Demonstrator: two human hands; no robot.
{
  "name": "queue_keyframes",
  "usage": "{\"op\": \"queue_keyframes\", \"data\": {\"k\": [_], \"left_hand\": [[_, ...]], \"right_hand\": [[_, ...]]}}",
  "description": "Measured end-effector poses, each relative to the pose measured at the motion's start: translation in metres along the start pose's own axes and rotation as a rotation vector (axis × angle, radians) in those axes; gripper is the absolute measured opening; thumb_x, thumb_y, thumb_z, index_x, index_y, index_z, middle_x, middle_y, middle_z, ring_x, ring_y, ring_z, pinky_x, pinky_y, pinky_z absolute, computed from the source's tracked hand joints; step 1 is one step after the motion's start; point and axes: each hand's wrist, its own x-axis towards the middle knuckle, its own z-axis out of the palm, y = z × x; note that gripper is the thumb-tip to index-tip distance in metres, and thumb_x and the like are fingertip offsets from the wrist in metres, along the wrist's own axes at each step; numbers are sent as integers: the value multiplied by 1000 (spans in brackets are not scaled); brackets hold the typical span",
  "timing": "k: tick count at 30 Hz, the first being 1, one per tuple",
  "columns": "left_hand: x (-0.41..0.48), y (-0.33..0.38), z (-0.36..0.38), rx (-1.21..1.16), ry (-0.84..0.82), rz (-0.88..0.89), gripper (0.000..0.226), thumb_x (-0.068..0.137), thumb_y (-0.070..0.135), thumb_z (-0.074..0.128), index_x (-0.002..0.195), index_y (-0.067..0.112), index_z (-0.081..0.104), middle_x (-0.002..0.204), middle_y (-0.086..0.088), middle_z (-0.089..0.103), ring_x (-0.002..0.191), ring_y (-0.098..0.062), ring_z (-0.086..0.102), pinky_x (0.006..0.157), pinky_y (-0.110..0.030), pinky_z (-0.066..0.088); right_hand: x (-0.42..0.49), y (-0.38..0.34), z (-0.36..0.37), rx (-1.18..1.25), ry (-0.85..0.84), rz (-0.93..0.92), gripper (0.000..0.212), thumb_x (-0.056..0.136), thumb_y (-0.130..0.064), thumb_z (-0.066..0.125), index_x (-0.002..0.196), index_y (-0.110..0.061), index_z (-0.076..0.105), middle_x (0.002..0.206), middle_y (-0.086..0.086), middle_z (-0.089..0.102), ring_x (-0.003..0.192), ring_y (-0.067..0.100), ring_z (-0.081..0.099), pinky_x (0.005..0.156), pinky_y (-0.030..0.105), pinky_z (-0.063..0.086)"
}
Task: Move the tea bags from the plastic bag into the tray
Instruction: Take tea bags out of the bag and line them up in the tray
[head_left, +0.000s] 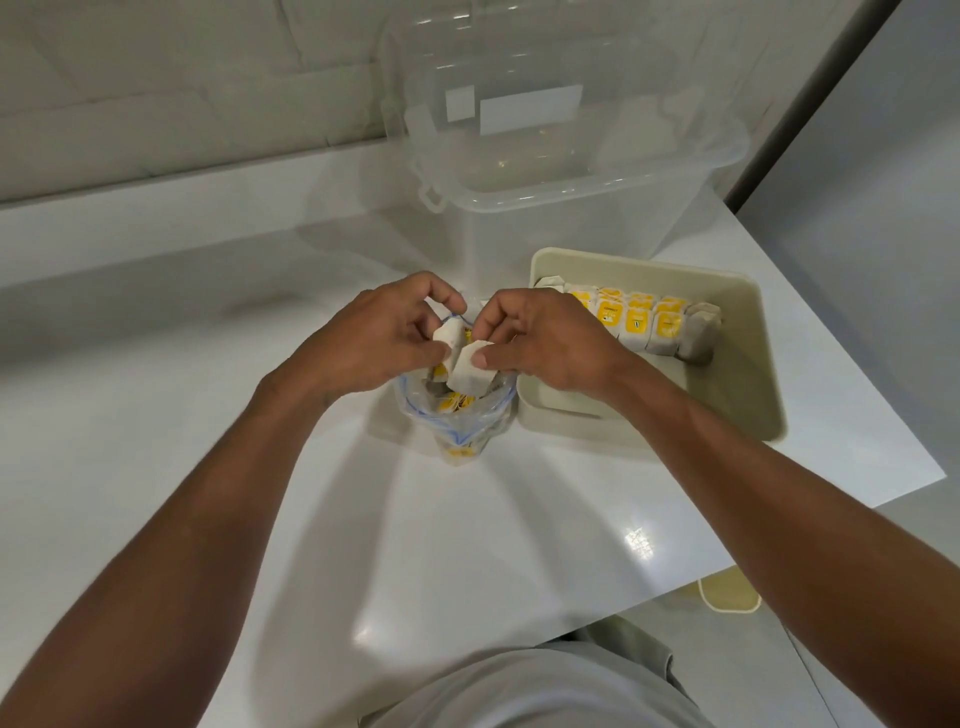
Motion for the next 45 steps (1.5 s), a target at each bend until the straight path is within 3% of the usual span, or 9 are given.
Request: {"op": "queue_keyframes", "data": {"k": [4, 9, 14, 17, 21, 25, 34, 40, 45], "left_hand": [[3, -4, 2, 7, 45, -22, 16, 87, 16, 72, 94, 30, 74, 84, -1, 65, 71, -15, 60, 74, -33, 46], [5, -7, 3, 67, 107, -57, 18, 89, 17, 69, 88, 34, 75, 88, 13, 71, 79, -10, 68, 73, -28, 49], [4, -5, 0, -107, -10, -58, 19, 91, 9, 68, 98, 24, 78, 91, -9, 68, 82, -21, 66, 80, -40, 54], [6, -5, 1, -136, -5, -79, 16, 92, 9, 68, 99, 21, 76, 88, -5, 65, 82, -19, 64, 83, -43, 56], [10, -3, 3, -90, 36, -74, 17, 89, 14, 71, 95, 28, 76, 85, -2, 67, 84, -26, 65, 83, -46, 56], [13, 2, 4, -75, 67, -43, 21, 89, 15, 71, 91, 35, 75, 81, 9, 67, 74, -10, 65, 78, -43, 56], [24, 32, 11, -64, 86, 65, 8, 92, 23, 70, 94, 29, 74, 84, 3, 73, 73, -15, 72, 65, -26, 52], [41, 54, 21, -30, 68, 115, 5, 90, 22, 73, 94, 25, 74, 84, 4, 75, 78, -12, 73, 75, -44, 60], [62, 68, 33, 88, 81, 190, 7, 88, 26, 74, 92, 30, 74, 83, 10, 74, 80, -7, 70, 81, -37, 57]], "right_hand": [[2, 2, 0, -20, 16, 5, 12, 78, -13, 80, 86, -16, 72, 65, -9, 64, 58, 0, 58, 57, 16, 44], [2, 4, -1, 52, -39, 16, 13, 79, -7, 77, 88, -15, 72, 67, -6, 66, 62, 7, 60, 59, 20, 48], [0, 3, -2, 1, 38, 11, 13, 80, -10, 78, 87, -14, 69, 69, -2, 71, 59, 6, 63, 56, 16, 45], [-4, 1, -2, 72, -21, 14, 11, 81, -9, 78, 89, -9, 69, 71, 5, 69, 61, 9, 63, 55, 16, 46], [-4, 1, -6, 8, 27, 4, 11, 79, -13, 80, 86, -13, 72, 70, -7, 67, 57, -3, 58, 53, 9, 42], [-6, 2, -9, -14, 68, -17, 11, 78, -17, 81, 85, -16, 72, 71, -12, 64, 57, -6, 55, 53, 7, 40], [-17, 15, -32, 34, 197, -10, 11, 79, -18, 81, 84, -21, 71, 68, -8, 68, 57, 5, 61, 55, 18, 47], [-28, 27, -57, 65, 261, 22, 10, 80, -15, 77, 83, -22, 72, 69, -5, 68, 63, 10, 62, 56, 21, 48], [-36, 38, -83, 8, 336, 41, 7, 80, -18, 78, 83, -22, 73, 75, -7, 69, 61, 3, 57, 60, 20, 49]]}}
